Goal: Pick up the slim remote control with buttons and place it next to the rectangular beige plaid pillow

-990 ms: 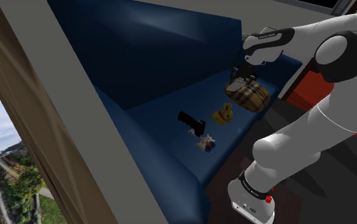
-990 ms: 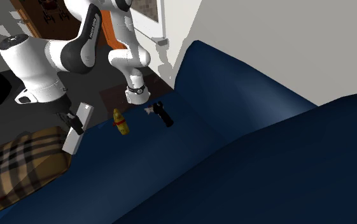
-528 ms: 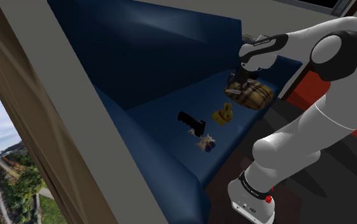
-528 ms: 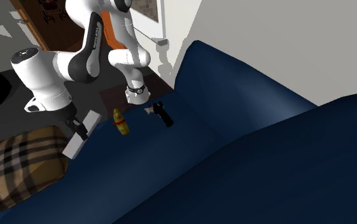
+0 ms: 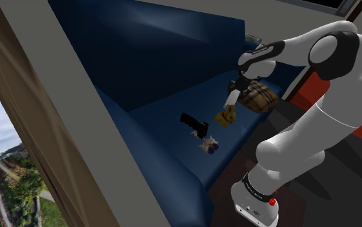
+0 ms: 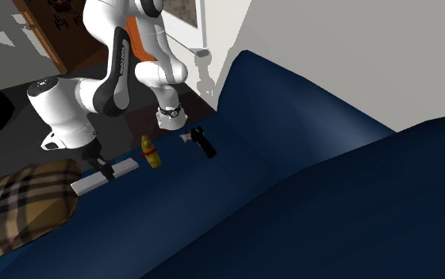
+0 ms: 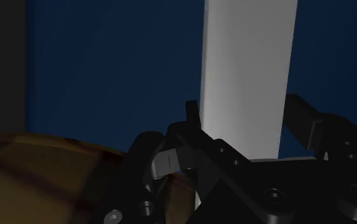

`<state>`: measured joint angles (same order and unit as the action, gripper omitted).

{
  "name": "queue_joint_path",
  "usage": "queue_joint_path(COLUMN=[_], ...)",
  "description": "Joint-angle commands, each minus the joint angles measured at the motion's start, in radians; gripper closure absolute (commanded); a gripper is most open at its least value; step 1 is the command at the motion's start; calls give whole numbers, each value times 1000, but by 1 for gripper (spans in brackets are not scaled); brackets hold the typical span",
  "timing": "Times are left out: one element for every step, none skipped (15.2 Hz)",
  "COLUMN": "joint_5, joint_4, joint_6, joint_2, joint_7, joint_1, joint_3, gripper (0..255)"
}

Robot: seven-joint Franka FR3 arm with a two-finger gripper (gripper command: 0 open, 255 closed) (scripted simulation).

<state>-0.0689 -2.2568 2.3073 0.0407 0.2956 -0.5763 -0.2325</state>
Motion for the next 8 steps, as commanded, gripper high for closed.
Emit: queue_joint_path(joint_5=[-6,-9,-13,-17,-21,-22,-22,-22], joint_4=[-15,-21,-26,-32,-37,-39,-39,-39], joint_6=[28,41,54,68,81,85,85,85], joint_2=[-13,-20,-28,-36,-45,-48,-48,-48], joint_7=[-6,-9,-12,-16,-19,-20,-20,-20], joint_1=[0,0,0,0,0,0,0,0], joint_3=[-1,-1,-1,-1,-1,-1,-1,-1], gripper=[255,255,255,255,255,255,255,255])
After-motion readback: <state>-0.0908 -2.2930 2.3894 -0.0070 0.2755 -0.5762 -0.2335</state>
